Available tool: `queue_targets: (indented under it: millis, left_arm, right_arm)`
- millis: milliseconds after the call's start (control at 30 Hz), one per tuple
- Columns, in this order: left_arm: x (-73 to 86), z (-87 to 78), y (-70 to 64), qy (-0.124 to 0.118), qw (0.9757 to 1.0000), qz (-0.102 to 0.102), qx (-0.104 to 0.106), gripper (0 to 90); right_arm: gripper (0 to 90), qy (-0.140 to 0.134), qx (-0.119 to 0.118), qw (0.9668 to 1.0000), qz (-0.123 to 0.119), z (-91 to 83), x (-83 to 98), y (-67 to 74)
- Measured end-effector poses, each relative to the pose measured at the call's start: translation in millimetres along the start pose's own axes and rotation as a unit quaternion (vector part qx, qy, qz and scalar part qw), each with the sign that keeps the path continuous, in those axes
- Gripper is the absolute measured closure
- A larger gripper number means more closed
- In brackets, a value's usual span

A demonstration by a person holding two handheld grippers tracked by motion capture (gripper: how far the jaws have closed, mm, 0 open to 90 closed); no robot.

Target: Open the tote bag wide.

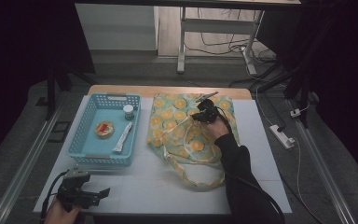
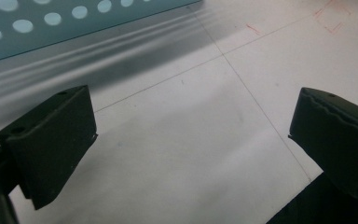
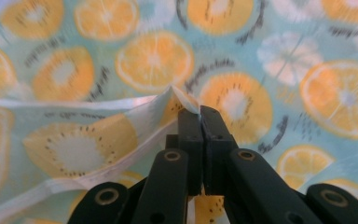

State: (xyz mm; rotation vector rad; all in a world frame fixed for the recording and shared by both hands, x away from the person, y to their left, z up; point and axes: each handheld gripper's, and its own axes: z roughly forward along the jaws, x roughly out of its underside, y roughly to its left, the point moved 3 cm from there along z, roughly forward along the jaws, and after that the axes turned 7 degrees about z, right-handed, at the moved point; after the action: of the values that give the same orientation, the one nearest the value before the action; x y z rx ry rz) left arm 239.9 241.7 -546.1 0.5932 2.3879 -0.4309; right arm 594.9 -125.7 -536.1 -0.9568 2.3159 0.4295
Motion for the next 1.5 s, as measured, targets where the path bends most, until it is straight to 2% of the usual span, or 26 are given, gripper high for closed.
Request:
queue_targets:
  millis: [133,233,267,300,333,367,400,467,633,900,1067,1167,1500]
  left_arm:
    - [0.0,0.0,-0.1,0.001,1.0,0.0,-0.001,0.8]
    - [0.0,0.1,-0.1,0.001,1.0,0.0,-0.001,0.8]
    - [-0.1,0.2,-0.1,0.001,1.0,0.0,-0.001,0.8]
    - [-0.1,0.2,-0.1,0.001,1.0,0.0,-0.001,0.8]
    - [-0.1,0.2,-0.2,0.001,1.0,0.0,-0.001,0.8]
    - [-0.1,0.1,-0.2,0.001,1.0,0.0,-0.001,0.8]
    - [-0.1,0.1,-0.2,0.001,1.0,0.0,-0.001,0.8]
    - [-0.1,0.2,-0.2,0.002,1.0,0.0,-0.001,0.8]
    - [-0.1,0.2,-0.3,0.002,1.0,0.0,-0.001,0.8]
    - [-0.2,0.4,-0.4,0.003,1.0,0.0,-0.002,0.8]
    - [-0.2,0.4,-0.4,0.003,1.0,0.0,-0.002,0.8]
    - [-0.2,0.4,-0.5,0.003,1.0,0.0,-0.003,0.9]
    - [-0.2,0.1,-0.5,0.002,1.0,0.0,-0.002,0.9]
  right_arm:
    - [80.4,-0.002,-0.003,1.0,0.009,1.0,2.5,-1.8]
    - [71.7,-0.013,-0.006,0.9998,0.015,-5.2,-0.1,-2.1]
    - [65.9,-0.015,-0.012,0.9997,0.018,-9.8,-1.9,-1.5]
    - [65.9,-0.015,-0.012,0.9997,0.018,-9.8,-1.9,-1.5]
    - [60.5,-0.016,-0.01,0.9997,0.015,-14.6,-3.2,-0.1]
    - [60.5,-0.016,-0.01,0.9997,0.015,-14.6,-3.2,-0.1]
    - [56.0,-0.017,-0.011,0.9997,0.014,-19.2,-3.9,1.3]
    - [54.7,-0.019,-0.01,0.9997,0.012,-21.8,-4.0,1.9]
    - [41.9,-0.032,-0.014,0.9993,0.015,-38.9,-3.7,3.7]
    - [31.4,-0.042,-0.025,0.9986,0.021,-58.4,1.5,7.9]
    - [20.8,-0.035,-0.03,0.9989,0.011,-70.0,7.9,19.0]
    - [10.0,-0.026,-0.036,0.999,0.003,-76.3,14.8,29.7]
    - [0.3,-0.009,-0.049,0.9987,-0.012,-83.6,38.1,52.7]
